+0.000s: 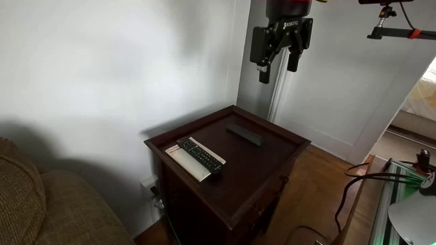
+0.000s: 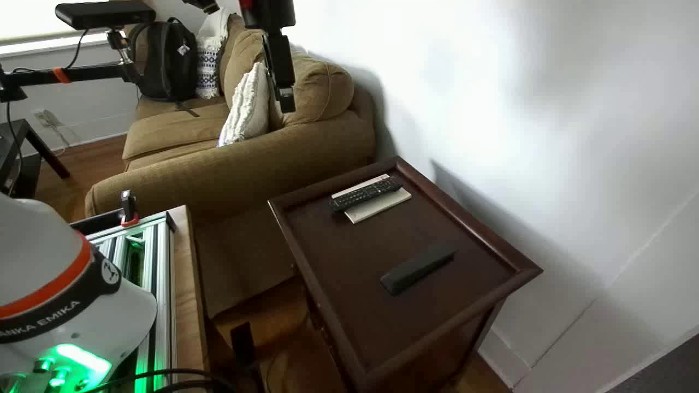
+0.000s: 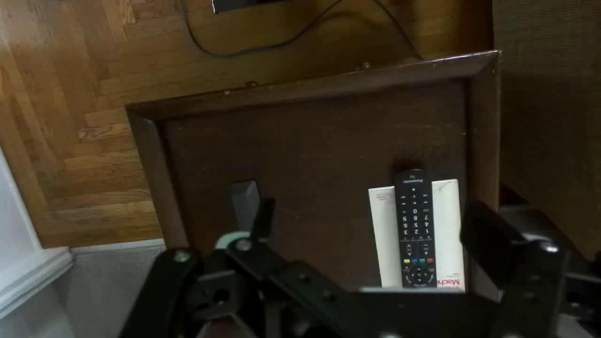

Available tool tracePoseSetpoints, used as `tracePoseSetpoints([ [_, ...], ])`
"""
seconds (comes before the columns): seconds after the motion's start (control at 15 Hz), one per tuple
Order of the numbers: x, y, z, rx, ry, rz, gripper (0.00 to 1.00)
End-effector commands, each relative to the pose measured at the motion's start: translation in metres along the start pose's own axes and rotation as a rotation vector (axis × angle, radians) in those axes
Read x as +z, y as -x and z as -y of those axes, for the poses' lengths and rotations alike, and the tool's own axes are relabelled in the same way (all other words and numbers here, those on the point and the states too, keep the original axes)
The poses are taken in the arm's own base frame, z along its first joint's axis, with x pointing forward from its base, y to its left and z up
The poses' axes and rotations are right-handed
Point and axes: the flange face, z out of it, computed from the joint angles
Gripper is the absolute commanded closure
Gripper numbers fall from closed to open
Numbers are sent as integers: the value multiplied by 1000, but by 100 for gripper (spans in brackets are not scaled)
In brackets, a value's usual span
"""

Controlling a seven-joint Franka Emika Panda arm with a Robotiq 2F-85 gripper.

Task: Pick up the remote from the white book and put it on the brown counter, pick up the far right remote and put it on the remote to the left

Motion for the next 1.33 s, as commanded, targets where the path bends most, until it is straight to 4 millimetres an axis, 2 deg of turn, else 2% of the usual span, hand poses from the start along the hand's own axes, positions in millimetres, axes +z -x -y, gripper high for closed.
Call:
tracePoseSetpoints([
  [0.0, 0, 0, 0, 0, 0, 1, 0],
  [0.4, 0, 0, 0, 0, 0, 1, 0],
  [0.47, 12, -7, -7, 42, -14, 26, 0],
  [0.67, 60, -46, -30, 105, -133, 85, 0],
  [0.87, 103, -87, -33, 117, -232, -2, 0],
  [1.0, 136, -106, -20, 96, -293, -53, 0],
  [1.13, 162, -117, 0, 89, -348, -63, 0],
  [1.27, 181, -120, 19, 70, -396, -50, 0],
])
